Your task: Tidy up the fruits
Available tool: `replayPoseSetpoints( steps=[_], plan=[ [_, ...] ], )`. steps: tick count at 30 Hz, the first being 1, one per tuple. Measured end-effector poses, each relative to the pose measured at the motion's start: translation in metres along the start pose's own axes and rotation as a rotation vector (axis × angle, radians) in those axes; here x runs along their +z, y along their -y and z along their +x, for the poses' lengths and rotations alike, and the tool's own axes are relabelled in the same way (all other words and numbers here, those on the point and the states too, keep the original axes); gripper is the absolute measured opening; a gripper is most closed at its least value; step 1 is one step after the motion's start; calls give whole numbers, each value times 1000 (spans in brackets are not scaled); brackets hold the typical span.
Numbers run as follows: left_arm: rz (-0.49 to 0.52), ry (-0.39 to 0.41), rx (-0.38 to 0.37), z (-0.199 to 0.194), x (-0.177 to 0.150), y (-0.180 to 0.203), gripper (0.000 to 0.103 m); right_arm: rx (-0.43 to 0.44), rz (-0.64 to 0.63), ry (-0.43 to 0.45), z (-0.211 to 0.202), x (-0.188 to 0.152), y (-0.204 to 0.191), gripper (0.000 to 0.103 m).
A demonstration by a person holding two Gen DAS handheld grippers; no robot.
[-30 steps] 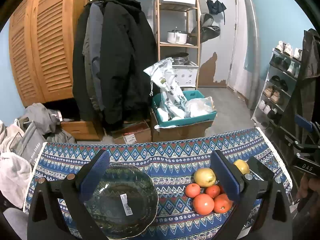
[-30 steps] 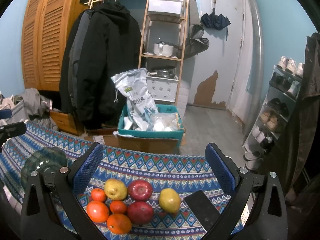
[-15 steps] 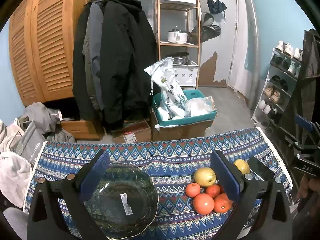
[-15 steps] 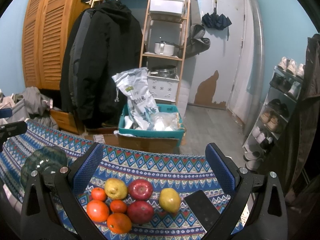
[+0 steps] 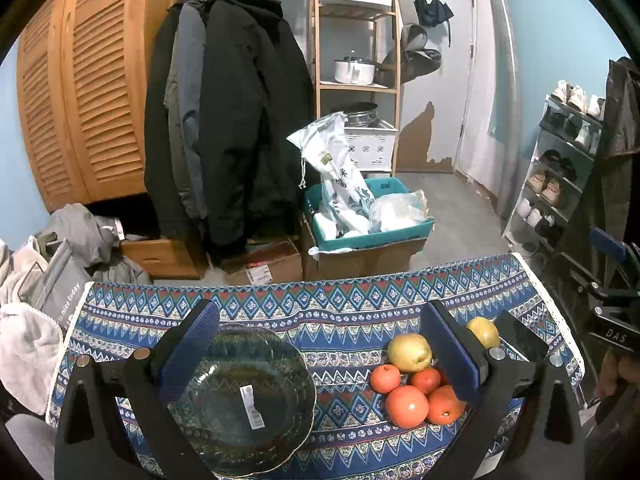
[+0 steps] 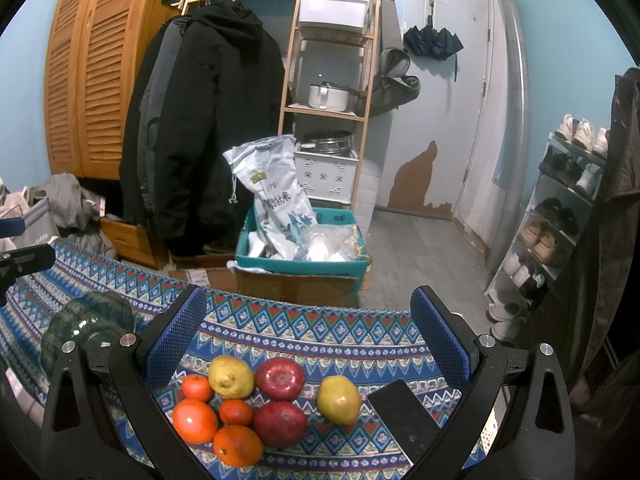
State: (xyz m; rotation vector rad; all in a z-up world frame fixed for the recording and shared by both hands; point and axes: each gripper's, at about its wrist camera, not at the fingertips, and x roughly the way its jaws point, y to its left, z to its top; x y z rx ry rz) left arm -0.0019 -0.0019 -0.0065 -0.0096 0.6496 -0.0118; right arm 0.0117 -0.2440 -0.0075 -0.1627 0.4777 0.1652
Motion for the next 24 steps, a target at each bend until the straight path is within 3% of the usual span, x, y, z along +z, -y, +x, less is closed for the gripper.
replayPoseSetpoints(
  steps=[24],
  plan=[
    [1,-4,4,1,-1,1,102,0,-1,-1,0,0,0,100]
  ],
)
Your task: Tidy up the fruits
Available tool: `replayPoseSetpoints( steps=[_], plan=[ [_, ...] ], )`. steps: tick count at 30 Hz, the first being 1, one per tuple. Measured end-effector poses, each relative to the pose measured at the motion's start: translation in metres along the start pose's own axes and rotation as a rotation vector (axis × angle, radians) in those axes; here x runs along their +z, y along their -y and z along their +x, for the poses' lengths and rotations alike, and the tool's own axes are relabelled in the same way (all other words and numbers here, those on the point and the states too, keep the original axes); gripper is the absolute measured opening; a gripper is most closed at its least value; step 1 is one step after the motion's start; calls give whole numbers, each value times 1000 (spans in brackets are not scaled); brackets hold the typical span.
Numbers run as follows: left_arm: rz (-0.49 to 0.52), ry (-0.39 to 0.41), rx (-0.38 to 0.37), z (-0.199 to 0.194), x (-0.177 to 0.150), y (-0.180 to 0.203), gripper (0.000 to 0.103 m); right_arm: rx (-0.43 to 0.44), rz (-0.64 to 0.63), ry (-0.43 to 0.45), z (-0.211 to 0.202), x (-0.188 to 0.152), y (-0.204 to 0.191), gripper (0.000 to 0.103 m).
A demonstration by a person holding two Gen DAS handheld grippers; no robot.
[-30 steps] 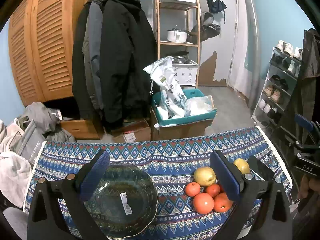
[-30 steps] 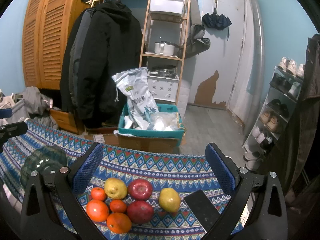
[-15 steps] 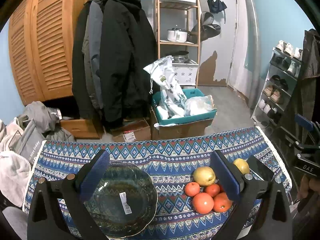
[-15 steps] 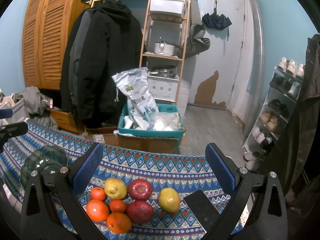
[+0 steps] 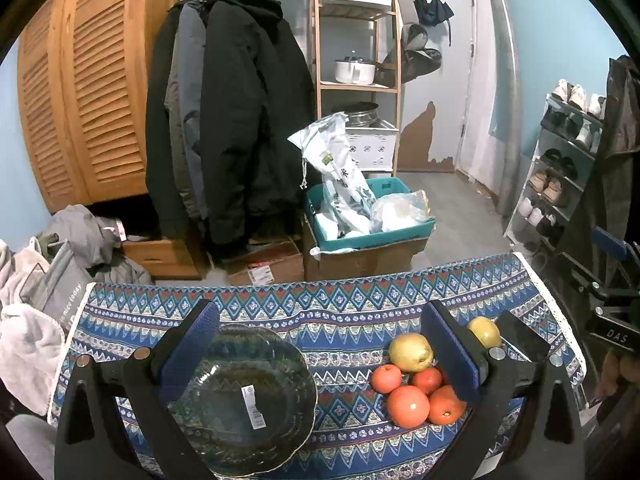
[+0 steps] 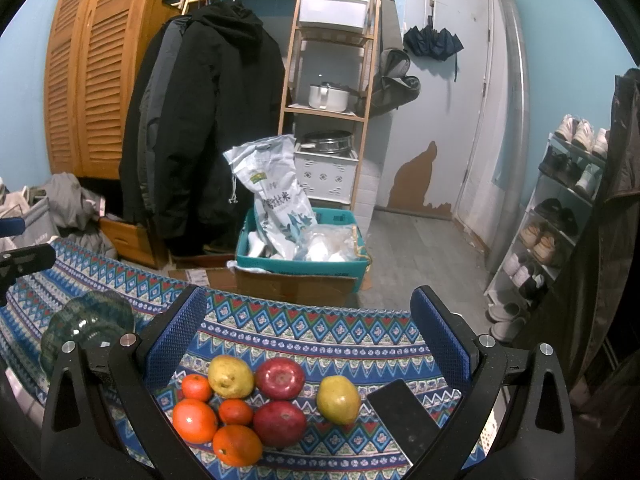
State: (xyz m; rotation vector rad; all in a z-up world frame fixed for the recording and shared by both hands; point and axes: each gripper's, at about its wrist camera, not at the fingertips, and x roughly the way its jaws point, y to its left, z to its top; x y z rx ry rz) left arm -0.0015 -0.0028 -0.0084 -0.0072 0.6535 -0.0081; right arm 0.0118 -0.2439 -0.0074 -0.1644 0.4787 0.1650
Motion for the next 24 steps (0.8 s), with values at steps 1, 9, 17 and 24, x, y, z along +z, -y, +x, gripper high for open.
replayPoseSetpoints(
  steps=[1,9,17,24],
  plan=[
    [0,-1,0,1,1,0,102,0,0,0,0,0,0,100],
    [-2,-6,5,1,2,-2,102,-1,0,1,0,0,0,100],
    [-6,-13,3,2,3,-5,102,-1,-1,-1,0,0,1,100],
    [-4,-19,1,4,2,-3,102,-1,0,-1,0,-1,1,100]
  ],
)
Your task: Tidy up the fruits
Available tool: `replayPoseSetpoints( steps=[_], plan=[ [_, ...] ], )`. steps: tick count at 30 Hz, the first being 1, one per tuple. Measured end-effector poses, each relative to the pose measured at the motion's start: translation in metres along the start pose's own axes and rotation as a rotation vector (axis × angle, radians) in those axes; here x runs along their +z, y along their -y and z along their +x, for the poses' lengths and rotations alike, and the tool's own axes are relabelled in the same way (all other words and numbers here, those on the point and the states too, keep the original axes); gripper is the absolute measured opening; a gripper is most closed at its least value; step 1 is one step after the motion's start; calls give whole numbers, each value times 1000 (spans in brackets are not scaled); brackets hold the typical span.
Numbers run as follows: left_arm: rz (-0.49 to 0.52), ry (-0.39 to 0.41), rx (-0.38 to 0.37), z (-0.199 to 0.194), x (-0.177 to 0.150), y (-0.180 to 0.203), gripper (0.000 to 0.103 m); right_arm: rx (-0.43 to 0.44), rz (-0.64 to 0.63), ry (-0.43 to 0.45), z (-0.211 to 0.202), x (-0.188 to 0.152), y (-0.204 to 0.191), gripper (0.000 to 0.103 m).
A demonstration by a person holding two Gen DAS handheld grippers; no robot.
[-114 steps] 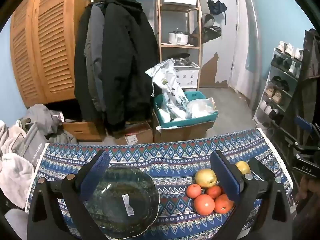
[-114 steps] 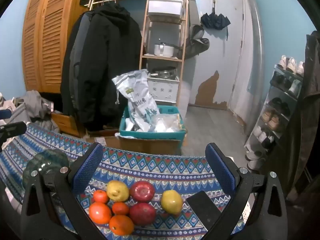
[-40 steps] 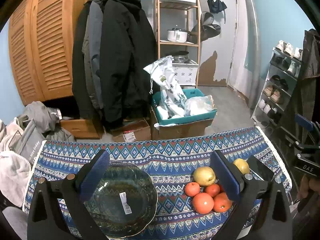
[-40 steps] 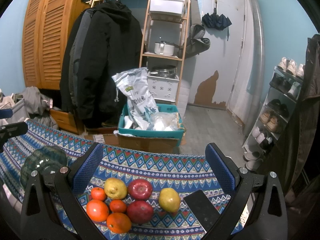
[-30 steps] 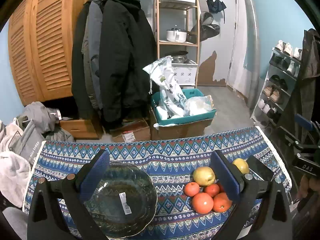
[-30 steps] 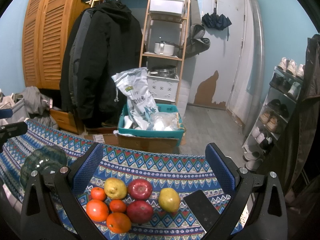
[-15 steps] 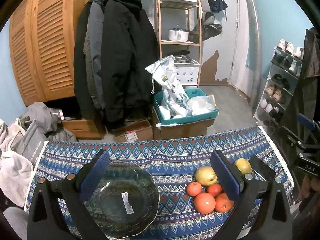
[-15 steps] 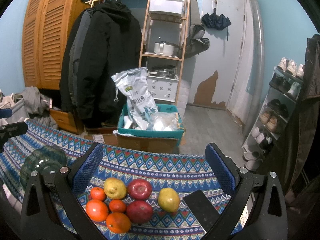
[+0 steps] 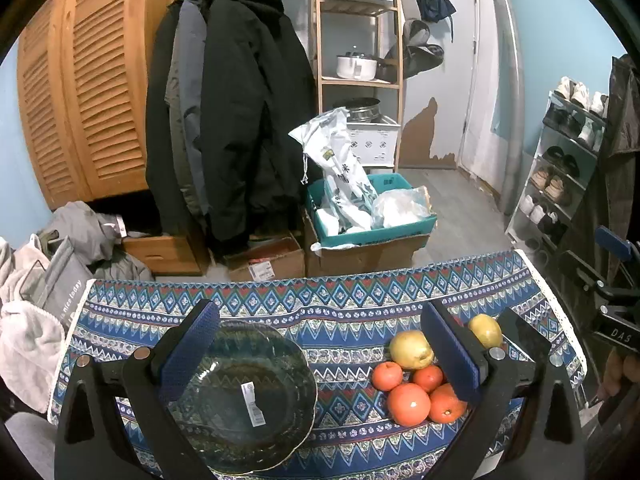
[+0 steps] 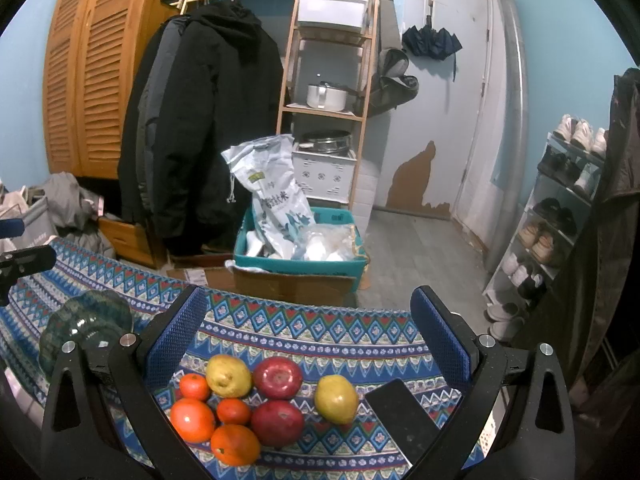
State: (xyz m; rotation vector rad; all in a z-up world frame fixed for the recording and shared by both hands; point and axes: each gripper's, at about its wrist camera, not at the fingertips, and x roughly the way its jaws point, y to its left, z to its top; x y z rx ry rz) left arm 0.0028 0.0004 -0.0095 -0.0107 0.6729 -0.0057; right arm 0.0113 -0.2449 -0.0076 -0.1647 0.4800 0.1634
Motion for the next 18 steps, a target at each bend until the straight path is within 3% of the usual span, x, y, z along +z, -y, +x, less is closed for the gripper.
replayPoseSetpoints(
  steps=[18],
  plan=[
    [27,-71,-16,22,-8,12,102,-18,9,-49,9,-11,12,100]
  ],
)
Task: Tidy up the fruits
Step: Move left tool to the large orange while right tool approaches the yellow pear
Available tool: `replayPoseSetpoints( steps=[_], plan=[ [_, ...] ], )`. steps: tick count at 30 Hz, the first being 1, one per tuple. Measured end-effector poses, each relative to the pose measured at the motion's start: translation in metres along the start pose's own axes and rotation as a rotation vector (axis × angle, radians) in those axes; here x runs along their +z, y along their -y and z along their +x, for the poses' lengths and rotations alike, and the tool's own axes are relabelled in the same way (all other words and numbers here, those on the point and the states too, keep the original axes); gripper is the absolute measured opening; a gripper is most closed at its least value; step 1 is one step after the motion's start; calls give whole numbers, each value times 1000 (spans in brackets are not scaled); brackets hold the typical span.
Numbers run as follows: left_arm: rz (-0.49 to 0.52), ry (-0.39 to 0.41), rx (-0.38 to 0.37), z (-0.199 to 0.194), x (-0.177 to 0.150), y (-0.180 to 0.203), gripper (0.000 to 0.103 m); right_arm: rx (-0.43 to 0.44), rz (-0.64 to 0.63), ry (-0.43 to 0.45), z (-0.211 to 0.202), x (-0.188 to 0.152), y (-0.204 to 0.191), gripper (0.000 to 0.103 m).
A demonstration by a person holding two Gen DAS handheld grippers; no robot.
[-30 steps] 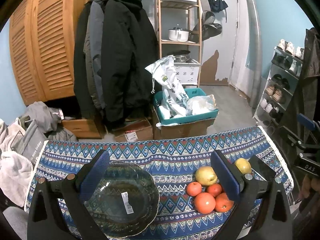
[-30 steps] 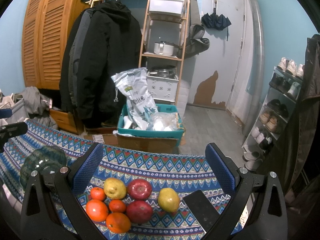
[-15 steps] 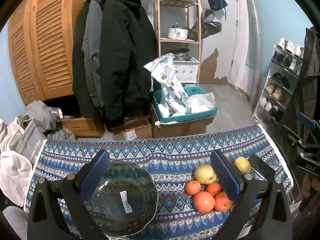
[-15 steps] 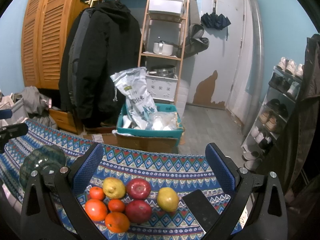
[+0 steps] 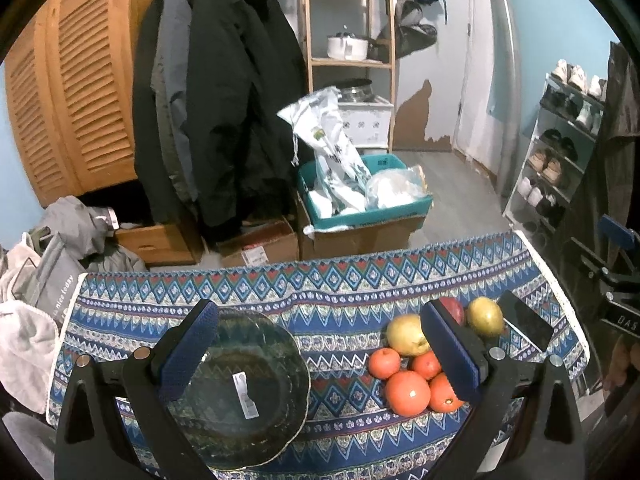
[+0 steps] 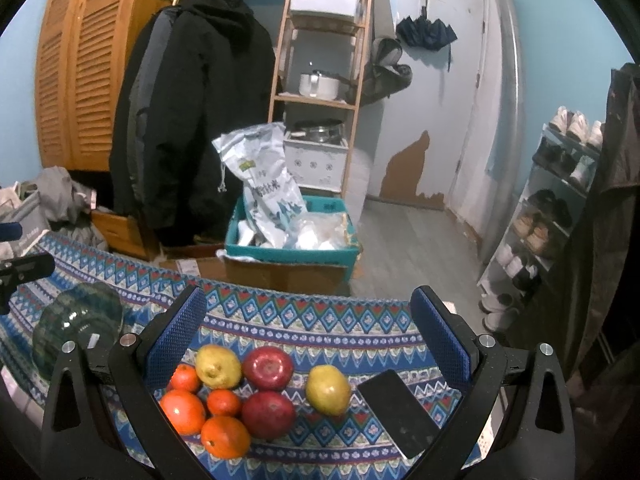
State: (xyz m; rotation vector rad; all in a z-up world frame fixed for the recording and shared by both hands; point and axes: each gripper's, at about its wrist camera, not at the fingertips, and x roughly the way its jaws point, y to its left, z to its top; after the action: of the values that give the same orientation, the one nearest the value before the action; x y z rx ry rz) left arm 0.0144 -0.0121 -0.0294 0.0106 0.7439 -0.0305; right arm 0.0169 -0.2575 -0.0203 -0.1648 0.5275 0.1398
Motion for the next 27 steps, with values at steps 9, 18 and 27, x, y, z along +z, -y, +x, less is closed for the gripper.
replayPoseSetpoints(
  steps=[9,18,27],
  plan=[
    [8,-113,-36,30,-15,11,102,-9,-7,-88,14,-15,4,100],
    [33,-228,-49,60,-38,28,102,-5,-9,-197,37,-44,5,100],
    [72,-332,-79,87,-59,49,102,0,14,-294,59,-72,11,100]
  ],
)
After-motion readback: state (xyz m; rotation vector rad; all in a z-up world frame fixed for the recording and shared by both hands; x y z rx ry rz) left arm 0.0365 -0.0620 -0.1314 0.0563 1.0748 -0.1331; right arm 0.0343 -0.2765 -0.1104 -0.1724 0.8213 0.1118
